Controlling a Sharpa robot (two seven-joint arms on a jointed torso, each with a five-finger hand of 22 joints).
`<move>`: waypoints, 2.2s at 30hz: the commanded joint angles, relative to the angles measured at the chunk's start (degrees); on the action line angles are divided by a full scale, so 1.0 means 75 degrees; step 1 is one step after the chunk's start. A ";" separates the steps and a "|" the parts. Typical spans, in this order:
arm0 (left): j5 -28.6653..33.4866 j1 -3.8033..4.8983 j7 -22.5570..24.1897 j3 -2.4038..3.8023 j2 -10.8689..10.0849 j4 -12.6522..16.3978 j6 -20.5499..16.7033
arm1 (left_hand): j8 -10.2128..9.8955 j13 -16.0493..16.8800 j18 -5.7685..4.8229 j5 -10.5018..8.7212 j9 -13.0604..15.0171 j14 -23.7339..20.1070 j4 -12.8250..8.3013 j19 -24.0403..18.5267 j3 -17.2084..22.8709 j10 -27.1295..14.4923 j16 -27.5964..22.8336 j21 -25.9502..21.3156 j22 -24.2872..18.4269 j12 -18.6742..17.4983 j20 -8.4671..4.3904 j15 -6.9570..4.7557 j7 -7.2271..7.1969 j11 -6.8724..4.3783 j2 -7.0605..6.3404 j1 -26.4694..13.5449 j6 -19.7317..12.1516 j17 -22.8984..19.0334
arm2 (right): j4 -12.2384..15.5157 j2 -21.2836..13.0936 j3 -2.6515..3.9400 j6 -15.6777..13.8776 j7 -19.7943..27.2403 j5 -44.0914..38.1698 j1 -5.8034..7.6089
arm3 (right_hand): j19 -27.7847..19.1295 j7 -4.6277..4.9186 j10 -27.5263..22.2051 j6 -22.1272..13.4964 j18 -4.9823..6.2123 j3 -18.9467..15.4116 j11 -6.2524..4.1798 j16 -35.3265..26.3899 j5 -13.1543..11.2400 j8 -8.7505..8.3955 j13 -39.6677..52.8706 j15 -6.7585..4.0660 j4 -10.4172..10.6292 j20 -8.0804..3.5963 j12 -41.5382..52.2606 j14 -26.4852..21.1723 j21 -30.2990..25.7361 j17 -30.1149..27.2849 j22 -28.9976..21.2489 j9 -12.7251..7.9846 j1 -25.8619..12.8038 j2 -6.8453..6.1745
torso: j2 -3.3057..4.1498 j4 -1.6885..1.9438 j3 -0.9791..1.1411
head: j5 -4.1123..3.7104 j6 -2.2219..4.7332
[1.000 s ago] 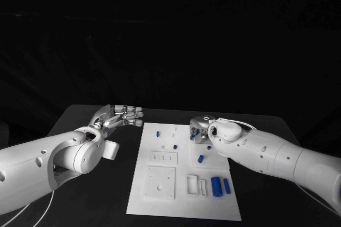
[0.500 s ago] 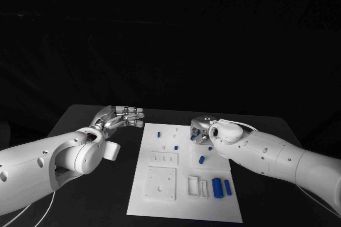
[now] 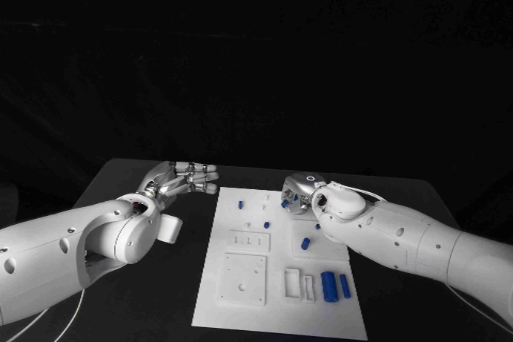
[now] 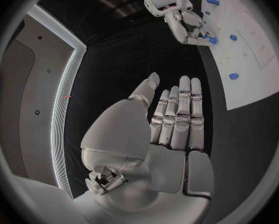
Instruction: Assemble the parts on the task board
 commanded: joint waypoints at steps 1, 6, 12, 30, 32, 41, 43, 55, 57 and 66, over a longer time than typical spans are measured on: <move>0.0032 0.0014 0.0039 0.0008 0.0028 -0.0010 0.0077 | 0.0026 0.0001 -0.0046 -0.0007 0.0013 -0.0032 -0.0004 -0.0016 -0.0044 -0.0058 -0.0008 0.0034 -0.0006 0.0027 0.0014 0.0011 0.0004 -0.0002 0.0015 0.0007 -0.0031 0.0008 | -0.0002 0.0101 0.0053 -0.0592 -0.0402 -0.0355 0.0012 | 0.0028 -0.0107 0.0051 0.0223 -0.0039 0.0042 -0.0009 0.0050 -0.0054 0.0042 0.0008 -0.0058 0.0001 -0.0055 0.0035 0.0017 0.0014 0.0005 0.0036 0.0077 0.0002 0.0016 | 0.0001 0.0013 -0.0017 | 0.0016 0.0032; 0.0032 0.0014 0.0037 0.0008 0.0073 -0.0065 0.0073 | 0.0026 0.0001 -0.0046 -0.0007 0.0013 -0.0032 -0.0004 -0.0016 -0.0044 -0.0058 -0.0008 0.0034 -0.0006 0.0027 0.0014 0.0011 0.0004 -0.0002 0.0015 0.0007 -0.0031 0.0008 | -0.0182 0.0335 0.0127 -0.0774 -0.0588 -0.0488 0.0044 | 0.0047 -0.0108 0.0059 0.0233 -0.0072 0.0115 -0.0011 0.0048 -0.0187 0.0040 0.0008 -0.0063 0.0010 -0.0062 0.0035 0.0017 0.0005 -0.0012 0.0119 0.0070 0.0020 -0.0004 | 0.0007 0.0011 0.0000 | 0.0051 0.0077; 0.0033 0.0014 0.0033 0.0008 0.0134 -0.0142 0.0065 | 0.0025 0.0002 -0.0047 -0.0015 0.0012 -0.0037 -0.0011 -0.0028 -0.0066 -0.0059 -0.0011 0.0046 -0.0015 0.0029 0.0017 0.0014 0.0004 -0.0002 0.0023 0.0005 -0.0034 0.0005 | -0.0417 0.0625 0.0157 -0.0810 -0.0684 -0.0559 0.0092 | 0.0059 -0.0111 0.0065 0.0245 -0.0084 0.0140 -0.0013 0.0050 -0.0201 0.0040 0.0008 -0.0067 0.0015 -0.0068 0.0035 0.0020 -0.0010 -0.0023 0.0159 0.0068 0.0027 -0.0025 | 0.0026 -0.0001 -0.0005 | 0.0033 0.0105; 0.0032 0.0043 0.0024 0.0010 0.0182 -0.0103 0.0102 | 0.0027 0.0002 -0.0048 -0.0013 0.0013 -0.0045 -0.0018 -0.0035 -0.0069 -0.0058 -0.0013 0.0046 -0.0022 0.0029 0.0019 0.0016 0.0004 -0.0002 0.0028 0.0012 -0.0029 0.0003 | -0.0945 0.1166 0.0143 -0.0543 -0.0813 -0.0723 0.0118 | 0.0091 -0.0109 0.0060 0.0245 -0.0097 0.0140 -0.0011 0.0050 -0.0230 0.0040 0.0008 -0.0071 -0.0001 -0.0074 0.0035 0.0017 -0.0112 -0.0063 0.0266 0.0057 0.0030 -0.0018 | 0.0080 0.0107 -0.0094 | -0.0027 0.0082; 0.0032 0.0054 0.0022 0.0010 0.0180 -0.0095 0.0103 | 0.0027 0.0002 -0.0048 -0.0013 0.0013 -0.0045 -0.0018 -0.0035 -0.0069 -0.0058 -0.0013 0.0046 -0.0022 0.0029 0.0019 0.0016 0.0004 -0.0002 0.0028 0.0012 -0.0029 0.0003 | -0.0974 0.1185 0.0136 -0.0517 -0.0806 -0.0725 0.0117 | 0.0097 -0.0109 0.0061 0.0246 -0.0098 0.0136 -0.0011 0.0049 -0.0221 0.0040 0.0008 -0.0072 -0.0003 -0.0075 0.0036 0.0018 -0.0115 -0.0067 0.0277 0.0058 0.0026 -0.0016 | 0.0089 0.0114 -0.0102 | -0.0029 0.0084; 0.0028 0.0105 0.0027 0.0012 0.0163 -0.0042 0.0101 | 0.0027 0.0002 -0.0048 -0.0013 0.0013 -0.0045 -0.0018 -0.0035 -0.0069 -0.0058 -0.0013 0.0046 -0.0022 0.0029 0.0019 0.0016 0.0004 -0.0002 0.0028 0.0012 -0.0029 0.0003 | -0.1129 0.1284 0.0088 -0.0510 -0.0782 -0.0721 0.0114 | 0.0103 -0.0107 0.0056 0.0238 -0.0097 0.0130 -0.0010 0.0040 -0.0239 0.0039 0.0009 -0.0074 -0.0021 -0.0078 0.0037 0.0015 -0.0170 -0.0086 0.0303 0.0055 0.0026 0.0004 | 0.0134 0.0144 -0.0135 | -0.0026 0.0111; 0.0027 0.0115 0.0026 0.0013 0.0159 -0.0038 0.0101 | 0.0027 0.0002 -0.0048 -0.0013 0.0013 -0.0045 -0.0018 -0.0035 -0.0069 -0.0058 -0.0013 0.0046 -0.0022 0.0029 0.0019 0.0016 0.0004 -0.0002 0.0028 0.0012 -0.0029 0.0003 | -0.1144 0.1291 0.0083 -0.0472 -0.0785 -0.0721 0.0114 | 0.0103 -0.0107 0.0056 0.0238 -0.0097 0.0130 -0.0010 0.0040 -0.0239 0.0039 0.0009 -0.0074 -0.0021 -0.0078 0.0037 0.0015 -0.0170 -0.0086 0.0303 0.0055 0.0026 0.0004 | 0.0133 0.0139 -0.0130 | -0.0019 0.0104; 0.0026 0.0156 0.0023 0.0014 0.0159 -0.0035 0.0095 | 0.0027 0.0002 -0.0048 -0.0013 0.0013 -0.0045 -0.0018 -0.0035 -0.0069 -0.0058 -0.0013 0.0046 -0.0022 0.0029 0.0019 0.0016 0.0004 -0.0002 0.0028 0.0012 -0.0029 0.0003 | -0.1194 0.1331 0.0051 -0.0377 -0.0763 -0.0714 0.0114 | 0.0126 -0.0109 0.0054 0.0242 -0.0110 0.0109 -0.0010 0.0031 -0.0248 0.0040 0.0008 -0.0076 -0.0057 -0.0082 0.0035 0.0018 -0.0233 -0.0116 0.0367 0.0055 0.0012 0.0021 | 0.0144 0.0130 -0.0125 | -0.0002 0.0117; 0.0026 0.0159 0.0022 0.0014 0.0164 -0.0038 0.0096 | 0.0027 0.0002 -0.0048 -0.0013 0.0013 -0.0045 -0.0018 -0.0035 -0.0069 -0.0058 -0.0013 0.0046 -0.0022 0.0029 0.0019 0.0016 0.0004 -0.0002 0.0028 0.0012 -0.0029 0.0003 | -0.1214 0.1350 0.0044 -0.0372 -0.0758 -0.0713 0.0114 | 0.0126 -0.0109 0.0054 0.0242 -0.0110 0.0109 -0.0010 0.0031 -0.0248 0.0040 0.0008 -0.0076 -0.0057 -0.0082 0.0035 0.0018 -0.0233 -0.0116 0.0367 0.0055 0.0012 0.0021 | 0.0140 0.0137 -0.0131 | -0.0007 0.0117; 0.0015 0.0163 0.0020 0.0013 0.0219 -0.0100 0.0105 | 0.0024 0.0001 -0.0047 -0.0014 0.0012 -0.0048 -0.0059 -0.0055 -0.0113 -0.0067 -0.0010 0.0091 -0.0062 0.0027 0.0022 0.0019 0.0002 0.0005 0.0053 0.0015 -0.0024 -0.0003 | -0.1297 0.1400 0.0009 -0.0207 -0.0762 -0.0703 0.0114 | 0.0135 -0.0105 0.0039 0.0222 -0.0105 0.0094 -0.0006 0.0025 -0.0238 0.0040 0.0008 -0.0062 -0.0063 -0.0066 0.0035 0.0022 -0.0328 -0.0138 0.0406 0.0053 -0.0001 0.0028 | 0.0171 0.0110 -0.0138 | -0.0019 0.0137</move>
